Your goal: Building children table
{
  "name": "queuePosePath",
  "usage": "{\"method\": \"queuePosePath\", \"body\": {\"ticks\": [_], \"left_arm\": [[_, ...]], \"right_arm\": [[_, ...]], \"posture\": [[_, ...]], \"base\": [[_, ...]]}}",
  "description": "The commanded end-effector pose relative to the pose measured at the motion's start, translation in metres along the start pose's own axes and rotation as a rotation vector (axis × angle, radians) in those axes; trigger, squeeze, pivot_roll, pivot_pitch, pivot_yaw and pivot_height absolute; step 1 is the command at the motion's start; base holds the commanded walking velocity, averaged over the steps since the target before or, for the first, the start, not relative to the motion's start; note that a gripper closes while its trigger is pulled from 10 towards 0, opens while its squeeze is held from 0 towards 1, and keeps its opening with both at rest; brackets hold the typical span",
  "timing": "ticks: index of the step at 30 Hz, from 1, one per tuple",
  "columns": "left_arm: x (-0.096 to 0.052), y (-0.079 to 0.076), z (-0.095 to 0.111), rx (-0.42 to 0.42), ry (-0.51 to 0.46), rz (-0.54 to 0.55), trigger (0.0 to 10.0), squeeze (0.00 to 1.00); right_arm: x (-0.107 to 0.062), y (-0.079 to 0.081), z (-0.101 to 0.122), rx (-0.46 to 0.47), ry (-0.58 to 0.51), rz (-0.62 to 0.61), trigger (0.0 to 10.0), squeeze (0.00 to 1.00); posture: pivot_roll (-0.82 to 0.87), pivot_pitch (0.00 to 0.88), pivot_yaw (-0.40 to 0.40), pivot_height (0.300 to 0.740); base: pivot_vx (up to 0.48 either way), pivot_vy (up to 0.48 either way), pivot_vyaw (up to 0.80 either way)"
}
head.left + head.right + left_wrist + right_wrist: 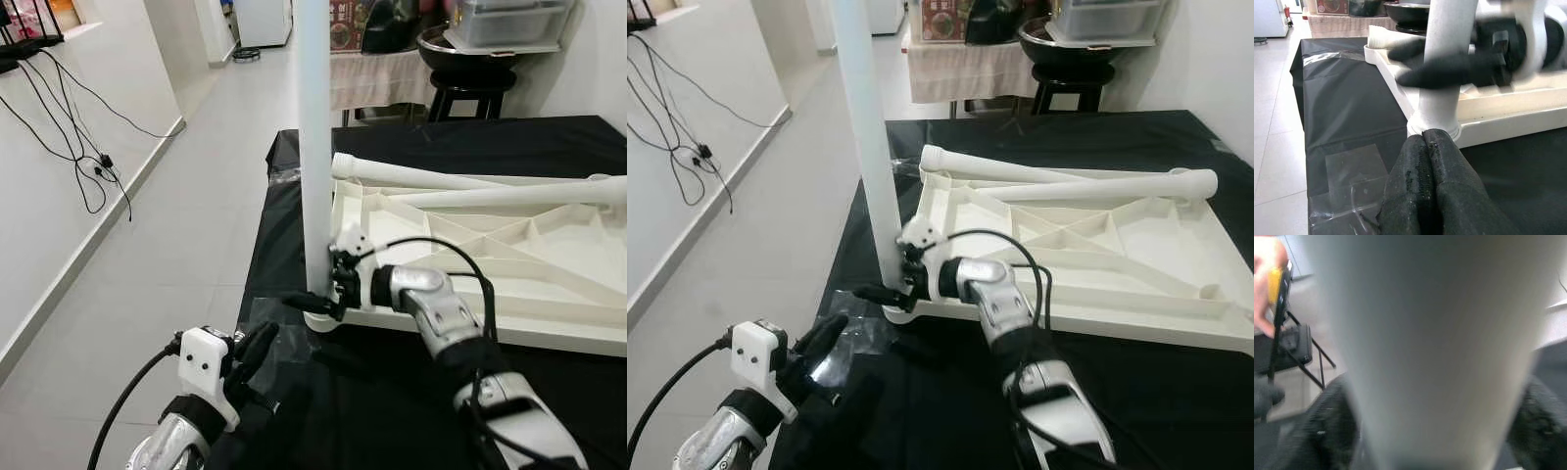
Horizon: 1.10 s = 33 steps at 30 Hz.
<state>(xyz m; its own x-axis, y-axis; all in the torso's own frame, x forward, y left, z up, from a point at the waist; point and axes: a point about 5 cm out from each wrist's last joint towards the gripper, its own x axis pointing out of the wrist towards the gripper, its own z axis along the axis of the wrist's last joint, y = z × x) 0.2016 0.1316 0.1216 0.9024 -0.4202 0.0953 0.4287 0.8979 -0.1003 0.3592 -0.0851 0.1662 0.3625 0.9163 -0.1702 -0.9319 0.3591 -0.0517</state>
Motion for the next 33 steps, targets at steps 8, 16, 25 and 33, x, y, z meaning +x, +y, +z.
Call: {"method": "queuePosePath", "body": {"ticks": [8,16,25,33], "left_arm": [[-0.003,0.0,-0.006,-0.006,0.025,0.012,10.0,0.0],[-0.005,-0.001,-0.005,-0.009,0.022,0.012,10.0,0.0],[-0.006,-0.001,-0.005,-0.01,0.022,0.014,10.0,0.0],[-0.005,-0.001,-0.004,-0.01,0.016,0.019,10.0,0.0]], "right_arm": [[-0.002,0.003,-0.004,0.024,-0.044,0.126,0.0,0.0],[-0.014,0.004,-0.025,0.031,0.001,-0.087,0.0,0.0],[-0.007,0.054,-0.053,0.108,0.019,-0.647,0.0,0.0],[-0.007,0.043,-0.049,0.078,0.003,-0.631,10.0,0.04]], "posture": [[0.04,0.031,0.048,0.74],[0.03,0.05,0.021,0.74],[0.04,0.051,0.007,0.74],[0.02,0.053,0.016,0.74]], "base": [[0.0,0.0,0.0],[0.0,0.0,0.0],[0.0,0.0,0.0],[0.0,0.0,0.0]]}}
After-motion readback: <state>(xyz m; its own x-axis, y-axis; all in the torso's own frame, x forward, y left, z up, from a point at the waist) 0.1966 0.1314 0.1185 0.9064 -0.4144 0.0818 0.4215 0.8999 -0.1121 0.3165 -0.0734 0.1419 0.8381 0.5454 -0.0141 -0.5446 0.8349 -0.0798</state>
